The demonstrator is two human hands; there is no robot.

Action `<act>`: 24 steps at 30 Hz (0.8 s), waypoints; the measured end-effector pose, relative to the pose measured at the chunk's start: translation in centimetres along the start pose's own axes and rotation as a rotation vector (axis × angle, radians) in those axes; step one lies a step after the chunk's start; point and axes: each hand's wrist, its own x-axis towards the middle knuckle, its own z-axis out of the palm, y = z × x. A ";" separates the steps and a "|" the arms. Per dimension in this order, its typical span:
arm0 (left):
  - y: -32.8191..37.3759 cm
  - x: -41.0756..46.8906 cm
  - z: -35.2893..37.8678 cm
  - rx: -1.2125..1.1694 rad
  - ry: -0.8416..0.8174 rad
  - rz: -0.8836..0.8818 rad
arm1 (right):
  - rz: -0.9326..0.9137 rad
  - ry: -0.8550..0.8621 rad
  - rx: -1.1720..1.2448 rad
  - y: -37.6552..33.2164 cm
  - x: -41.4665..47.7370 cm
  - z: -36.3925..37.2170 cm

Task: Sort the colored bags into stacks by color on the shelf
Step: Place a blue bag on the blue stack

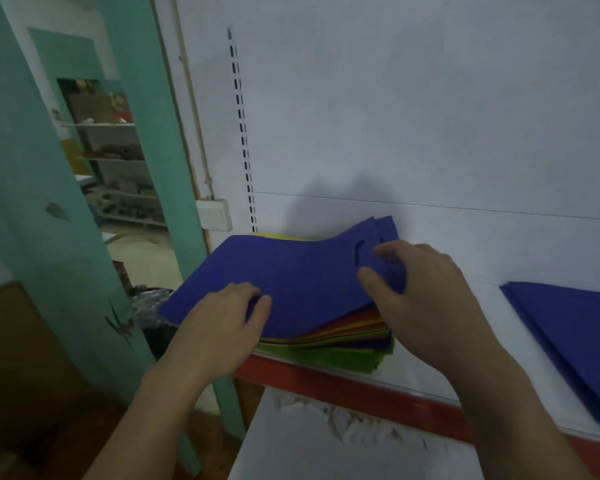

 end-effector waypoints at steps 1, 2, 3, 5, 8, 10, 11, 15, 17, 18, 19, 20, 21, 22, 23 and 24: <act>0.2 0.3 0.2 -0.004 -0.011 0.033 | 0.034 0.011 -0.034 -0.2 0.0 0.2; 0.5 0.5 0.4 -0.006 -0.020 0.060 | 0.065 0.023 -0.061 -0.2 0.0 0.4; 1.0 0.7 0.5 -0.009 -0.033 0.087 | 0.096 0.032 -0.075 -0.2 0.0 0.4; 1.8 0.8 0.8 -0.019 -0.071 0.174 | 0.159 0.042 -0.060 0.0 0.2 0.2; 1.3 0.9 0.7 -0.019 -0.108 0.251 | 0.180 0.159 -0.001 0.2 0.2 -0.4; -0.6 1.5 0.3 0.024 -0.054 0.157 | 0.175 0.252 0.034 0.1 0.2 -0.7; -1.7 1.9 0.1 0.068 -0.048 0.084 | 0.176 0.267 0.049 0.1 0.3 -0.7; -3.4 2.8 0.0 0.124 -0.164 0.006 | 0.200 0.153 0.040 -0.5 0.5 0.1; -2.7 2.7 0.2 0.067 -0.154 0.049 | 0.226 0.121 0.013 -0.9 0.6 0.4; -2.3 2.7 0.2 0.047 -0.131 0.063 | 0.236 0.122 0.011 -1.1 0.6 0.5; -2.1 2.8 0.2 0.042 -0.088 0.074 | 0.239 0.126 0.014 -1.2 0.6 0.5; -2.0 3.0 0.2 0.051 -0.033 0.078 | 0.237 0.131 0.018 -1.2 0.6 0.4; -2.0 3.2 0.1 0.063 0.017 0.071 | 0.232 0.135 0.019 -1.2 0.6 0.3; -2.1 3.5 0.1 0.071 0.040 0.051 | 0.227 0.137 0.015 -1.1 0.6 0.2; -2.1 3.8 0.0 0.080 0.030 0.025 | 0.221 0.133 0.005 -1.1 0.7 0.2; -2.1 4.0 0.0 0.088 -0.002 -0.001 | 0.218 0.127 -0.002 -1.2 0.7 0.1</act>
